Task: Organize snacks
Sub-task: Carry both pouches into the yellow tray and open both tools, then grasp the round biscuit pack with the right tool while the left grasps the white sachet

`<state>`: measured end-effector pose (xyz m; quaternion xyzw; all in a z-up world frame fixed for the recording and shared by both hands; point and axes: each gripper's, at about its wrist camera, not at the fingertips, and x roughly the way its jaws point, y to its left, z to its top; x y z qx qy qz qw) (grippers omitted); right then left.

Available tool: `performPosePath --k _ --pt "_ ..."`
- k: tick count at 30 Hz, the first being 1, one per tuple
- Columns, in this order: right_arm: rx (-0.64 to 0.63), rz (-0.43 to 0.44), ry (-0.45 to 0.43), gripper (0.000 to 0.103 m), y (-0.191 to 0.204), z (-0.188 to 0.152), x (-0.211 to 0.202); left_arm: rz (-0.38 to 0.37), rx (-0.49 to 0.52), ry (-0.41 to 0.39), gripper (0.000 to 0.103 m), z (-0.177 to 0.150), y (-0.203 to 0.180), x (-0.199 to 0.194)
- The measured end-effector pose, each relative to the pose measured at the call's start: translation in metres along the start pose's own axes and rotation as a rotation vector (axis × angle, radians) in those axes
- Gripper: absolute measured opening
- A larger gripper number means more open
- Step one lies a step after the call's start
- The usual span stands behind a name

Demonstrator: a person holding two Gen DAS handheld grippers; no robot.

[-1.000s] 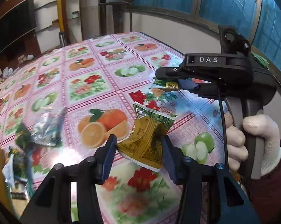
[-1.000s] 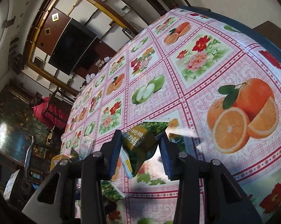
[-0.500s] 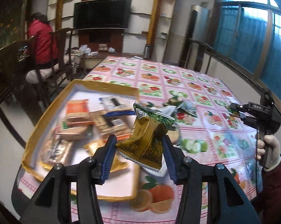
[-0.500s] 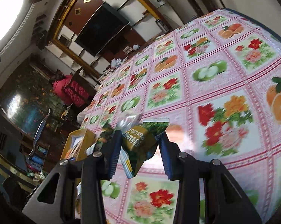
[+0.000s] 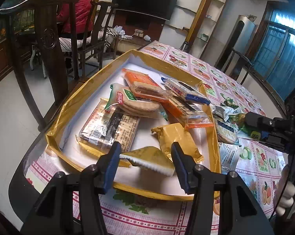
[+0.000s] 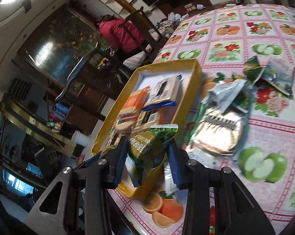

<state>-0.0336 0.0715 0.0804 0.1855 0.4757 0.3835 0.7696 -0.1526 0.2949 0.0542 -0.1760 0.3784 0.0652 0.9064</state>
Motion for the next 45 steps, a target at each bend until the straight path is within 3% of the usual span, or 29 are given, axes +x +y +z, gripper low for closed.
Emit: performPosePath --k 9,12,17,20,23,27,32,34,38,40,45 --pt "-0.040 -0.084 0.065 0.045 0.023 -0.004 0.068 -0.076 -0.082 -0.090 0.079 -0.002 0.007 -0.027" --pt "-0.055 -0.081 0.053 0.061 0.029 -0.005 0.067 -0.097 -0.086 -0.119 0.080 -0.002 0.005 -0.036" --pt "-0.064 -0.085 -0.041 0.062 0.021 0.003 0.025 -0.153 -0.145 -0.137 0.080 0.000 0.009 -0.044" --pt "-0.039 -0.194 -0.102 0.068 -0.003 0.010 -0.004 -0.174 -0.156 -0.144 0.080 0.000 0.006 -0.047" --pt "0.013 -0.322 -0.102 0.069 -0.034 0.018 -0.011 -0.190 -0.121 -0.143 0.080 -0.001 -0.008 -0.047" --pt "0.084 -0.394 -0.070 0.069 -0.059 0.030 0.006 -0.194 -0.047 -0.133 0.080 -0.005 -0.028 -0.045" --pt "0.103 -0.484 -0.101 0.069 -0.073 0.053 0.021 -0.198 0.033 -0.138 0.080 -0.010 -0.045 -0.048" --pt "0.108 -0.517 -0.096 0.074 -0.077 0.063 0.028 -0.203 0.044 -0.138 0.080 -0.010 -0.049 -0.047" --pt "0.102 -0.531 -0.038 0.073 -0.084 0.072 0.050 -0.212 0.063 -0.119 0.080 -0.011 -0.058 -0.043" --pt "0.080 -0.519 -0.006 0.057 -0.084 0.069 0.052 -0.212 0.078 -0.115 0.080 -0.012 -0.062 -0.042" --pt "0.041 -0.546 0.039 0.050 -0.086 0.053 0.032 -0.226 0.094 -0.098 0.080 -0.014 -0.069 -0.040"
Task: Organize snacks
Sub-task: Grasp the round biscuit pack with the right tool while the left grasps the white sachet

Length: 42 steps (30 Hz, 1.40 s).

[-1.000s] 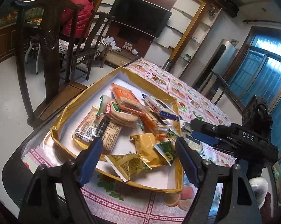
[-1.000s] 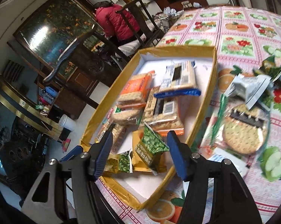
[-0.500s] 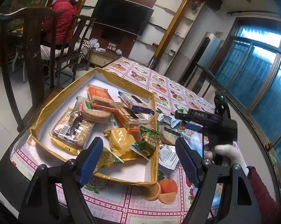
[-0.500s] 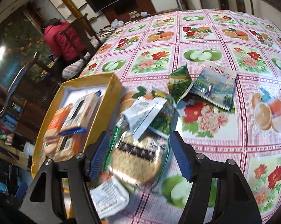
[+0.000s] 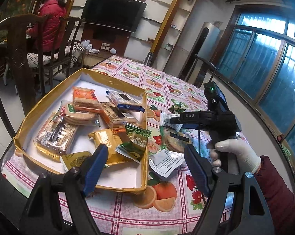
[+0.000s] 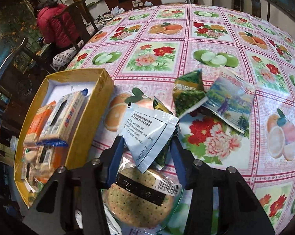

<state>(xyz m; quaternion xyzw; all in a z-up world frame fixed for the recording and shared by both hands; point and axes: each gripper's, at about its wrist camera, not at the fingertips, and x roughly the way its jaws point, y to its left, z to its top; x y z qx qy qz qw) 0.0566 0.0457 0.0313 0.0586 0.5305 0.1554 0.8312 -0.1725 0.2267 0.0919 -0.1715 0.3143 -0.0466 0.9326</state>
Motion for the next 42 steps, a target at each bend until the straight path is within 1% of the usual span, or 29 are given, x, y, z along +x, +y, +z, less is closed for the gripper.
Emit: performPosePath --k 2,4,6,8,10,11,12,13,15,17,19,21,24,26,27,28,31,32,33,35,36,37,38,39,40,41,42 --pt "-0.020 -0.026 0.019 0.045 -0.014 -0.013 -0.010 -0.011 0.017 0.004 0.080 -0.001 -0.006 0.000" --pt "-0.030 -0.041 0.036 0.045 -0.033 -0.030 -0.019 -0.028 0.036 0.010 0.080 -0.001 -0.011 0.001" --pt "-0.007 -0.041 0.050 0.044 -0.057 -0.046 -0.030 -0.050 0.058 0.023 0.080 -0.003 -0.019 0.004" --pt "-0.001 -0.073 0.032 0.044 -0.078 -0.061 -0.046 -0.063 0.093 0.035 0.080 -0.005 -0.031 0.009" --pt "0.005 -0.145 0.015 0.044 -0.095 -0.071 -0.059 -0.068 0.118 0.042 0.080 -0.006 -0.041 0.013" --pt "0.003 -0.174 -0.004 0.044 -0.099 -0.075 -0.067 -0.065 0.120 0.040 0.080 -0.006 -0.044 0.014" --pt "0.003 -0.178 -0.032 0.046 -0.100 -0.078 -0.076 -0.057 0.112 0.038 0.080 -0.006 -0.044 0.015" --pt "-0.005 -0.158 -0.062 0.050 -0.097 -0.079 -0.084 -0.050 0.098 0.035 0.080 -0.004 -0.043 0.014" --pt "-0.066 -0.081 -0.131 0.056 -0.075 -0.082 -0.101 -0.033 0.054 0.025 0.080 -0.001 -0.036 0.011" --pt "-0.167 0.014 -0.183 0.056 -0.041 -0.082 -0.111 -0.020 0.022 0.013 0.080 0.002 -0.028 0.005" --pt "-0.253 0.080 -0.200 0.056 -0.002 -0.082 -0.109 0.007 0.003 0.001 0.080 0.003 -0.022 -0.001" --pt "-0.349 0.139 -0.163 0.056 0.038 -0.083 -0.095 0.022 -0.009 -0.008 0.080 0.004 -0.017 -0.007" --pt "-0.482 0.121 -0.104 0.056 0.086 -0.092 -0.062 0.033 -0.009 -0.015 0.080 0.004 -0.014 -0.014" --pt "-0.546 0.092 -0.063 0.049 0.100 -0.101 -0.044 0.033 -0.006 -0.018 0.080 0.004 -0.012 -0.016" --pt "-0.567 0.066 -0.041 0.042 0.103 -0.106 -0.037 0.024 -0.002 -0.017 0.080 0.003 -0.012 -0.016" --pt "-0.574 0.054 -0.015 0.038 0.099 -0.110 -0.033 0.013 0.004 -0.014 0.080 0.003 -0.011 -0.016" --pt "-0.562 0.006 0.028 0.036 0.074 -0.123 -0.035 -0.025 0.031 0.000 0.080 0.000 -0.015 -0.012" --pt "-0.537 -0.003 0.038 0.033 0.060 -0.125 -0.038 -0.041 0.042 0.006 0.080 -0.001 -0.017 -0.009" --pt "-0.506 0.004 0.044 0.032 0.046 -0.127 -0.042 -0.056 0.051 0.013 0.080 -0.003 -0.020 -0.006" --pt "-0.434 0.004 0.057 0.032 0.015 -0.128 -0.052 -0.086 0.070 0.034 0.080 -0.005 -0.027 0.001" --pt "-0.401 0.018 0.064 0.032 0.001 -0.128 -0.058 -0.101 0.085 0.045 0.080 -0.007 -0.032 0.004" --pt "-0.365 0.048 0.057 0.036 -0.012 -0.127 -0.066 -0.112 0.101 0.058 0.080 -0.010 -0.036 0.008" --pt "-0.322 0.094 0.034 0.037 -0.026 -0.124 -0.076 -0.125 0.118 0.071 0.080 -0.012 -0.042 0.011" --pt "-0.282 0.149 0.000 0.047 -0.039 -0.122 -0.088 -0.142 0.137 0.084 0.080 -0.015 -0.047 0.014" --pt "-0.256 0.176 -0.038 0.067 -0.046 -0.120 -0.098 -0.158 0.157 0.100 0.080 -0.018 -0.053 0.017" --pt "-0.250 0.168 -0.083 0.077 -0.050 -0.118 -0.106 -0.168 0.177 0.115 0.080 -0.022 -0.060 0.021" --pt "-0.262 0.141 -0.133 0.088 -0.051 -0.117 -0.114 -0.178 0.203 0.133 0.080 -0.027 -0.067 0.025"
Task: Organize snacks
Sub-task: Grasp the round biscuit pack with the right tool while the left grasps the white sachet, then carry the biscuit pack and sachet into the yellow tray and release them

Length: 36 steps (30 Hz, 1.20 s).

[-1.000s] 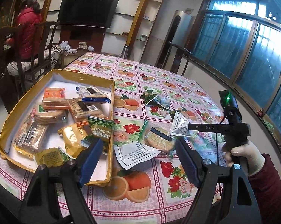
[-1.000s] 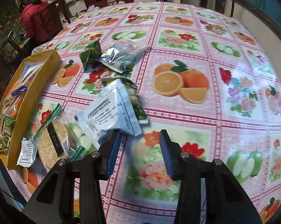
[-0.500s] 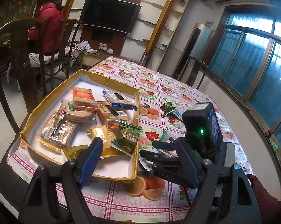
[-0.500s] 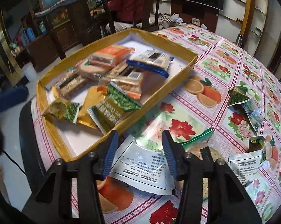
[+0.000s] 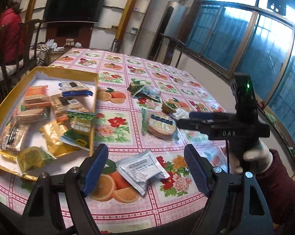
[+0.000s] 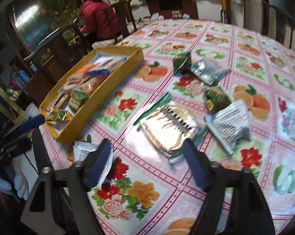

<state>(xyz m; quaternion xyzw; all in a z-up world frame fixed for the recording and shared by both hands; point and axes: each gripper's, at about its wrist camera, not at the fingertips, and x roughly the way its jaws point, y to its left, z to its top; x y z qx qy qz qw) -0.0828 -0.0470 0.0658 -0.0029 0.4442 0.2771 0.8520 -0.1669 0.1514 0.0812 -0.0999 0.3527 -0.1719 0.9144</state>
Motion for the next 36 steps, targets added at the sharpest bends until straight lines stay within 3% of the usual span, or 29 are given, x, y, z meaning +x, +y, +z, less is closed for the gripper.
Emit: performPosePath --k 2,8,11,14,20,22,23,28,30,36 --pt "-0.065 -0.029 -0.033 0.088 0.009 0.004 -0.002 -0.005 0.063 0.049 0.080 -0.006 -0.014 0.014" --pt "-0.264 -0.101 0.075 0.088 0.026 0.033 0.059 0.073 0.240 0.167 0.080 -0.017 -0.041 0.055" --pt "-0.279 -0.114 0.143 0.088 0.021 0.034 0.080 0.091 0.262 0.202 0.080 -0.016 -0.036 0.069" --pt "-0.303 -0.148 0.131 0.088 0.025 0.029 0.079 0.122 0.284 0.240 0.080 -0.017 -0.032 0.084" --pt "-0.306 -0.214 0.146 0.088 0.016 0.014 0.072 0.094 0.359 0.325 0.079 -0.026 -0.042 0.099" --pt "-0.246 -0.174 0.154 0.088 0.004 0.010 0.070 0.092 0.348 0.317 0.060 -0.024 -0.042 0.097" --pt "-0.228 -0.175 0.152 0.087 -0.001 0.009 0.068 0.084 0.327 0.313 0.041 -0.022 -0.039 0.095" --pt "-0.086 -0.098 0.128 0.076 -0.022 0.008 0.055 0.071 0.240 0.300 0.028 -0.017 -0.031 0.089" --pt "-0.069 -0.094 0.120 0.074 -0.023 0.006 0.052 0.068 0.218 0.281 0.017 -0.014 -0.029 0.085" --pt "-0.008 -0.063 0.084 0.073 -0.028 0.000 0.037 0.026 0.149 0.199 0.014 -0.004 -0.020 0.057"
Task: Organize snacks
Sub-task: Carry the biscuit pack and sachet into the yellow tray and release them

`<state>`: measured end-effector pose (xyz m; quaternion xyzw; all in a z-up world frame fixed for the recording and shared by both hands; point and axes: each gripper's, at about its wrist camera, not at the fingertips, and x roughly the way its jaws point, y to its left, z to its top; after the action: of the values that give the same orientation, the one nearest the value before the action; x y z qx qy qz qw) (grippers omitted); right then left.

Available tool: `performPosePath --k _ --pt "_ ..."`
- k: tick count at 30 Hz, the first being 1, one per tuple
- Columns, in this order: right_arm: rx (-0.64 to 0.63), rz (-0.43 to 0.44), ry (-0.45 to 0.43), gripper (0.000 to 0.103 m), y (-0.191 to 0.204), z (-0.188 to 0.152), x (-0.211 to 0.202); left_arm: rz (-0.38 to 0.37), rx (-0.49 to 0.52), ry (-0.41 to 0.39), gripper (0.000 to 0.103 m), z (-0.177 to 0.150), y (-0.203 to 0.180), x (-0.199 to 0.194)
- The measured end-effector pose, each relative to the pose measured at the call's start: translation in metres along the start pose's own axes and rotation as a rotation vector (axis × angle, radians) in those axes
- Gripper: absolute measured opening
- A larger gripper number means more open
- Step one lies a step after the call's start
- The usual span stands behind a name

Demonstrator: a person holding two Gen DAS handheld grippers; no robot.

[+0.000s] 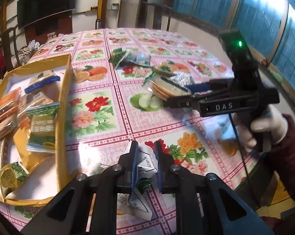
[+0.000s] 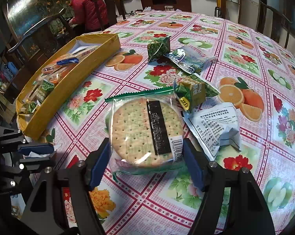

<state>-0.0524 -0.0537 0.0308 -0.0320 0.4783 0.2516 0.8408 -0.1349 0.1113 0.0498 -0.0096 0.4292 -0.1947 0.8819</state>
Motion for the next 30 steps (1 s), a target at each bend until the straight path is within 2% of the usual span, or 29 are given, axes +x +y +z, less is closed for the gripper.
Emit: performPosePath --k 6,12,16,22,30 --pt "0.046 0.046 -0.045 0.073 -0.004 -0.004 -0.020 -0.048 -0.081 -0.088 0.014 0.005 0.019 -0.035" --pt "0.049 0.103 -0.098 0.073 0.009 0.004 -0.043 -0.092 -0.216 -0.210 0.014 0.017 0.058 -0.076" --pt "0.046 0.177 -0.129 0.073 0.026 0.021 -0.053 -0.048 -0.289 -0.259 0.014 0.027 0.093 -0.094" --pt "0.010 0.233 -0.140 0.073 0.066 0.060 -0.047 0.048 -0.403 -0.278 0.014 0.043 0.156 -0.094" --pt "0.040 0.319 -0.081 0.073 0.117 0.125 0.007 0.082 -0.551 -0.269 0.014 0.046 0.225 -0.064"
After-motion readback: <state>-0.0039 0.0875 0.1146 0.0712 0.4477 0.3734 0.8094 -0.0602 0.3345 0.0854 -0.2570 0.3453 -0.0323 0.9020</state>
